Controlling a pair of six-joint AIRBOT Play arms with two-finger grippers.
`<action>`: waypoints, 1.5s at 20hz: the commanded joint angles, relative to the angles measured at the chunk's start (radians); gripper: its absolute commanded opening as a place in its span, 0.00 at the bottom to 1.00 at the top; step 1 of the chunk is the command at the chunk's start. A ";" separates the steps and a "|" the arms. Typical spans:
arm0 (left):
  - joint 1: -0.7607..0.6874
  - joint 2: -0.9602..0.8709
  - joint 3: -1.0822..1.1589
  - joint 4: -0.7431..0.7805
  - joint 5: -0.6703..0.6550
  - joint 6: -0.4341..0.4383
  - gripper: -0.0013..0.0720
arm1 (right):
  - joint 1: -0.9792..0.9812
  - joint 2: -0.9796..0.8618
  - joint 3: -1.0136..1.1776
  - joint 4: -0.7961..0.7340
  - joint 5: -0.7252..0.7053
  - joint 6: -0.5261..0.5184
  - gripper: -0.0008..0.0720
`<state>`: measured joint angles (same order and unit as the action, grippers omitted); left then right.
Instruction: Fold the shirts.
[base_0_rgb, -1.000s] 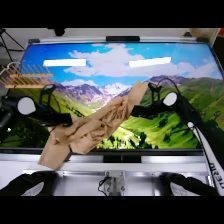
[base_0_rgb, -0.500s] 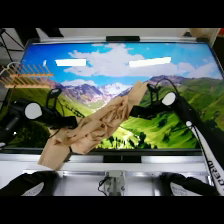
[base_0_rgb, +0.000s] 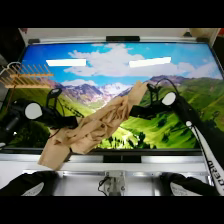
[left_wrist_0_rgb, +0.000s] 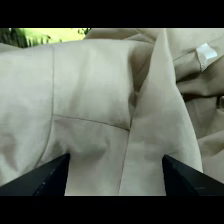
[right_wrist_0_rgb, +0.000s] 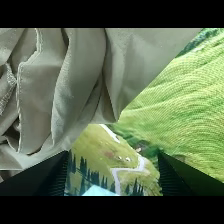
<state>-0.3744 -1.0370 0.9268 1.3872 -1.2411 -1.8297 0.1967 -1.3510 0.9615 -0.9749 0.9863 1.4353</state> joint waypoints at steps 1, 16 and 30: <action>0.000 0.000 0.000 0.000 0.000 0.000 0.95 | 0.000 -0.001 0.001 0.001 0.001 0.000 0.93; 0.000 0.000 0.000 0.002 0.000 0.001 0.95 | 0.000 -0.001 0.001 0.001 0.008 0.000 0.93; 0.000 0.127 0.144 0.075 -0.333 0.005 0.94 | 0.137 -0.001 0.001 -0.002 -0.310 -0.003 0.94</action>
<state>-0.3744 -0.9588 1.0935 1.4937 -1.5272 -1.8027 0.3058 -1.3514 0.9615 -0.9745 0.8074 1.4303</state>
